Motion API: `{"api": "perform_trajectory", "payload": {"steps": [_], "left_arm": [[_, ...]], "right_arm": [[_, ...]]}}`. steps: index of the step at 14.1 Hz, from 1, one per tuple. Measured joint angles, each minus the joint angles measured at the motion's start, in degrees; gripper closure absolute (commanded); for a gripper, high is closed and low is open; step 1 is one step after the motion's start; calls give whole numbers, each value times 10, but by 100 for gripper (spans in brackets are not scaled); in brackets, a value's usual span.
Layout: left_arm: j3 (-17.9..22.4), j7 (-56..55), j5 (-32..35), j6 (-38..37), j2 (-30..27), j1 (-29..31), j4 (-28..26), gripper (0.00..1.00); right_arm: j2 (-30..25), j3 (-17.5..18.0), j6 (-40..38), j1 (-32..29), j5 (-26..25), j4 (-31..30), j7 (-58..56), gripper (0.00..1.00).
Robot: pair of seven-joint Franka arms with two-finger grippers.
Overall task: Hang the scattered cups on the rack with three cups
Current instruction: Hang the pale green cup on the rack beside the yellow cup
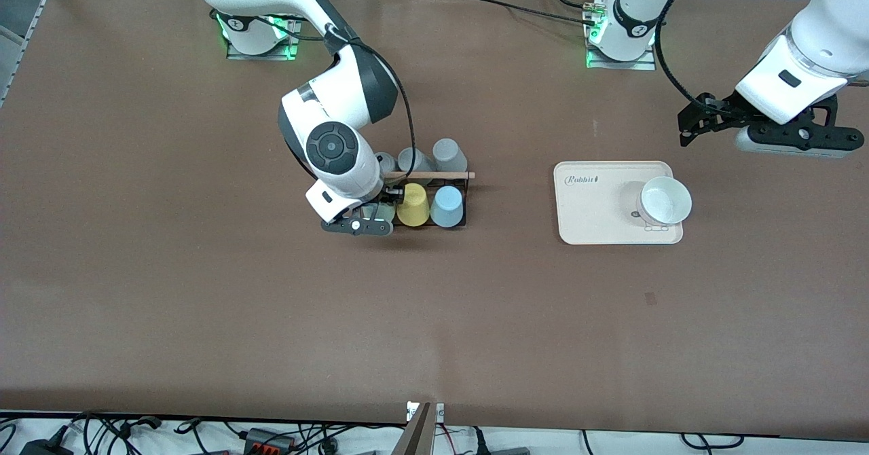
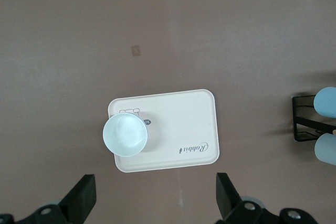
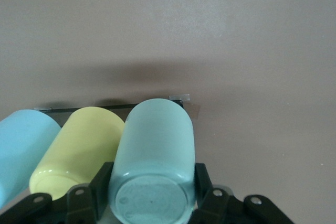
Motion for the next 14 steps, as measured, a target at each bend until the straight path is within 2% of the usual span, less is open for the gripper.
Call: {"api": "perform_trajectory", "payload": {"steps": [4, 5, 6, 10, 14], "left_arm": [[0, 0, 0, 0, 3, 0, 3, 0], [0, 0, 0, 0, 4, 0, 3, 0], [0, 0, 0, 0, 4, 0, 4, 0], [0, 0, 0, 0, 4, 0, 4, 0], [0, 0, 0, -1, 4, 1, 5, 0]], "right_arm": [[10, 0, 2, 0, 0, 0, 0, 73], [13, 0, 2, 0, 0, 0, 0, 47], [15, 0, 2, 0, 0, 0, 0, 0], [19, -1, 4, 0, 0, 4, 2, 0], [14, -10, -22, -4, 0, 39, 3, 0]]}}
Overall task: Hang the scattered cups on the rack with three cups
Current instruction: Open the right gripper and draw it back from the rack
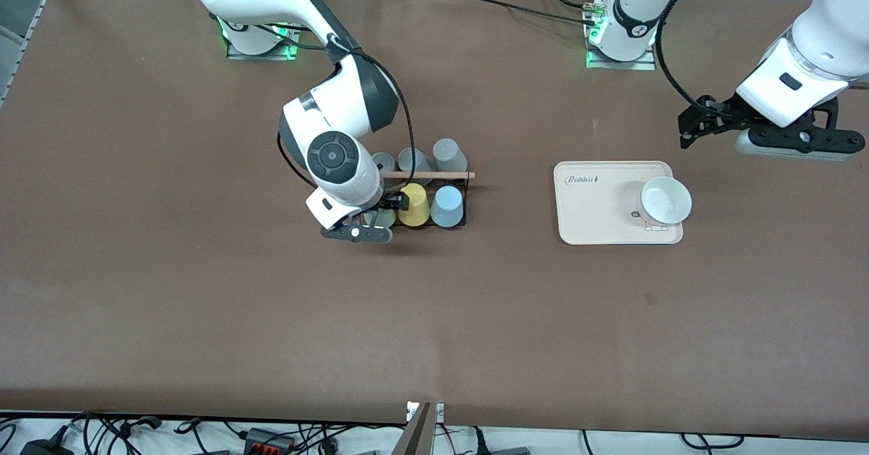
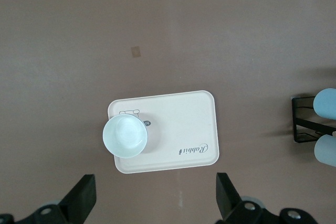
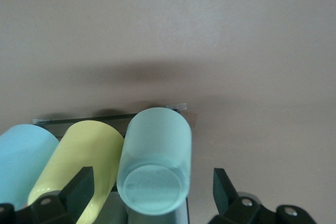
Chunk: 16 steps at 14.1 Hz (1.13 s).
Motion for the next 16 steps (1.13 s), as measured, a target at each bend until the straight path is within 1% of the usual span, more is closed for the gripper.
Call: {"api": "perform_trajectory", "payload": {"steps": [3, 6, 9, 13, 16], "left_arm": [[0, 0, 0, 0, 0, 0, 0, 0], [0, 0, 0, 0, 0, 0, 0, 0], [0, 0, 0, 0, 0, 0, 0, 0], [0, 0, 0, 0, 0, 0, 0, 0], [0, 0, 0, 0, 0, 0, 1, 0]], "right_arm": [[-27, -6, -40, -17, 0, 22, 0, 0], [-60, -7, -65, -53, -1, 26, -9, 0], [-91, -9, -90, -101, -1, 27, -63, 0], [-123, -10, -100, -174, -1, 27, -146, 0], [-140, -10, -113, -202, -1, 27, -188, 0]]}}
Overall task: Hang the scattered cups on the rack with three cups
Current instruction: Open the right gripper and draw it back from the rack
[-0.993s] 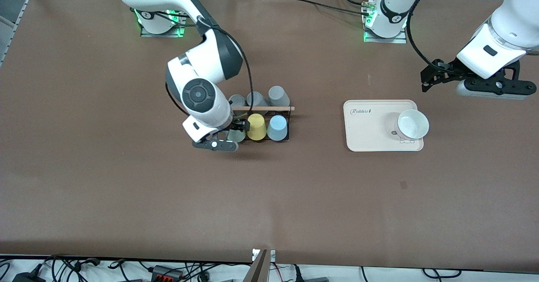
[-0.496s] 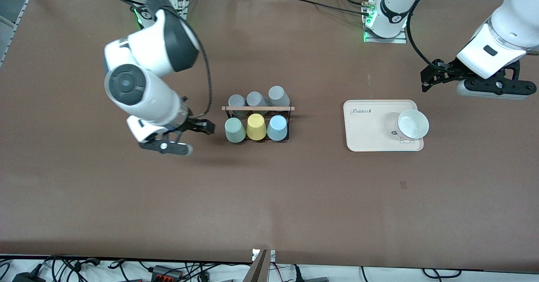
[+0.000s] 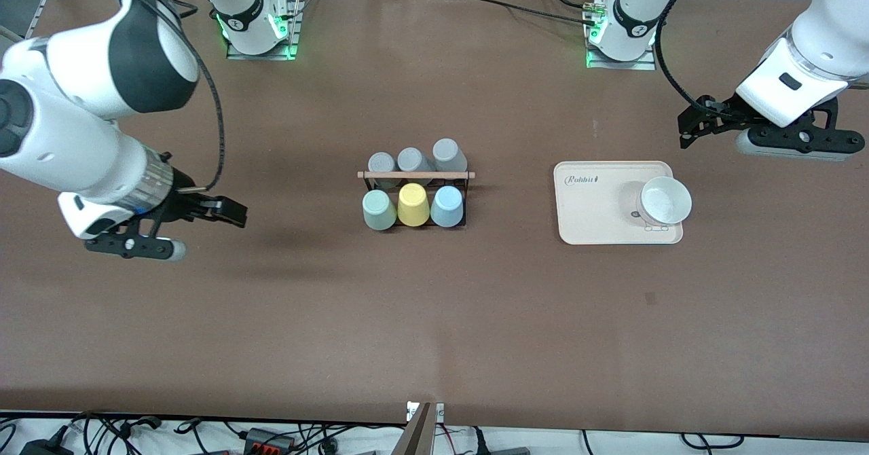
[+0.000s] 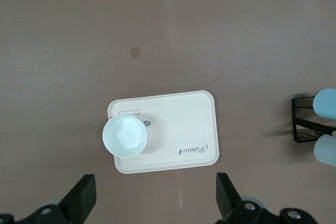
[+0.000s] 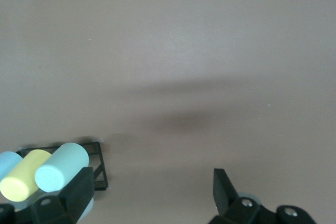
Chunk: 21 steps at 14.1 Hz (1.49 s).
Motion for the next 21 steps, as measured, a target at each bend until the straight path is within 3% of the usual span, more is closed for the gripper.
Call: {"api": "perform_trajectory", "payload": {"steps": [6, 16, 21], "left_arm": [[0, 0, 0, 0, 0, 0, 0, 0], [0, 0, 0, 0, 0, 0, 0, 0], [0, 0, 0, 0, 0, 0, 0, 0]], "right_arm": [[-21, 0, -20, -39, -32, 0, -68, 0], [-68, 4, -31, -130, -33, -16, -182, 0], [-89, 8, -29, -136, -33, -45, -189, 0]]}}
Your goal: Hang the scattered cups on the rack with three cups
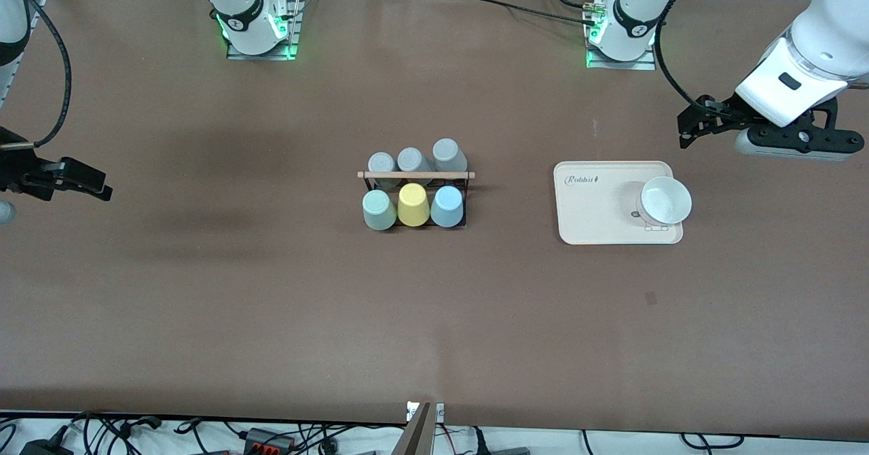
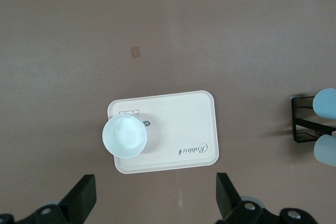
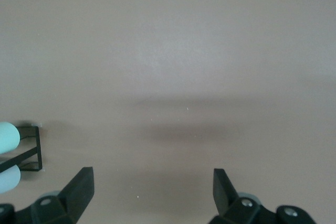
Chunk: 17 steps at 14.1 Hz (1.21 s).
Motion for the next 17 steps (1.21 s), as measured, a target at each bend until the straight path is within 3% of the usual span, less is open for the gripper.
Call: {"api": "perform_trajectory", "payload": {"steps": [6, 12, 17], "left_arm": [[1, 0, 0, -4, 0, 4, 0, 0], [6, 0, 0, -9, 0, 6, 0, 0], [6, 0, 0, -10, 0, 6, 0, 0]], "right_arm": [[-103, 1, 54, 0, -7, -155, -7, 0], [-136, 4, 64, 0, -11, -201, -11, 0], [-147, 5, 57, 0, -12, -206, -17, 0]]}}
